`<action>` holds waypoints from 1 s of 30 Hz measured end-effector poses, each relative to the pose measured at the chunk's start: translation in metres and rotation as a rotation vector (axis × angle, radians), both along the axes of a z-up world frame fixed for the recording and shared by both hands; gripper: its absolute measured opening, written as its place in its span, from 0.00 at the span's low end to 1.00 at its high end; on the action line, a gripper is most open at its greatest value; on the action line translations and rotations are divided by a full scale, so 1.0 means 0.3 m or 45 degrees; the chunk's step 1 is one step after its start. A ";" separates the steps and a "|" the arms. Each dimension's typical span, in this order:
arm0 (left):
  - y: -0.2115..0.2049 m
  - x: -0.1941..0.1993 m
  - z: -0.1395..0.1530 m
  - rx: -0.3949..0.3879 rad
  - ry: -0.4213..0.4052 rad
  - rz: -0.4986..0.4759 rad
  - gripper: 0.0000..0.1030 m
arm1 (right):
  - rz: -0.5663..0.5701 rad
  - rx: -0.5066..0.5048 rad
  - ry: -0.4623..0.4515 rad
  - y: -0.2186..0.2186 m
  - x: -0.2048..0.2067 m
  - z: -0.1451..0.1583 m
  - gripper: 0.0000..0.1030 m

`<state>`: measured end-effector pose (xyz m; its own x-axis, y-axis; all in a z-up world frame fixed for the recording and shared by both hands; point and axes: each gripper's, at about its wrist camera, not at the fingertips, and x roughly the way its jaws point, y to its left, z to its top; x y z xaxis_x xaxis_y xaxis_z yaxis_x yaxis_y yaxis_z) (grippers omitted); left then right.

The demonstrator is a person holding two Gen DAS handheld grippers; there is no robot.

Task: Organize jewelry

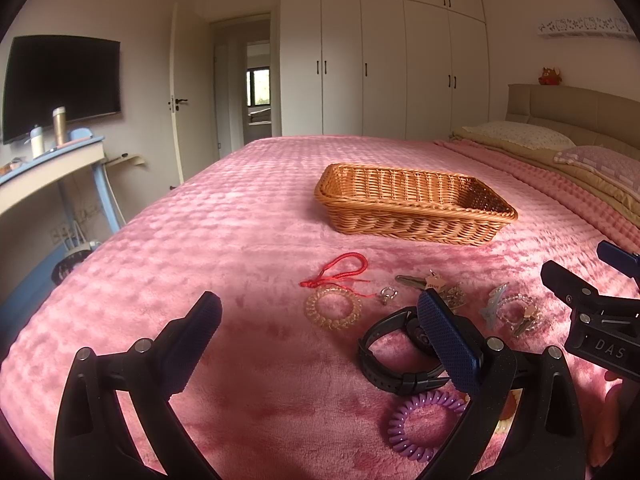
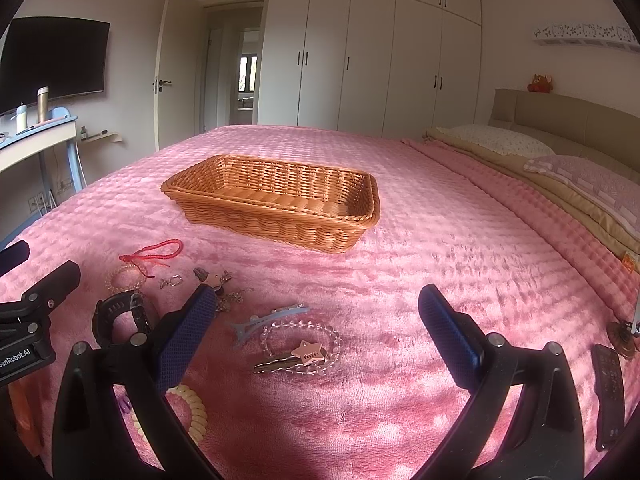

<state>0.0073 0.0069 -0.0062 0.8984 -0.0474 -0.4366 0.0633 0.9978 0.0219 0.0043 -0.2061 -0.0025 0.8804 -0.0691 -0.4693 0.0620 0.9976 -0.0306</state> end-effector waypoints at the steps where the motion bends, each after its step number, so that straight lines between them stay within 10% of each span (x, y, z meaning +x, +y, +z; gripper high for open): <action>1: -0.001 0.000 0.000 0.000 0.000 0.000 0.93 | -0.001 -0.001 -0.001 0.000 0.000 0.000 0.94; 30: -0.007 0.002 0.001 -0.002 -0.001 0.003 0.93 | -0.001 0.005 0.001 0.001 0.001 -0.001 0.94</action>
<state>0.0079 0.0047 -0.0059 0.8987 -0.0462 -0.4361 0.0612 0.9979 0.0205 0.0047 -0.2059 -0.0027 0.8800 -0.0678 -0.4701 0.0626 0.9977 -0.0268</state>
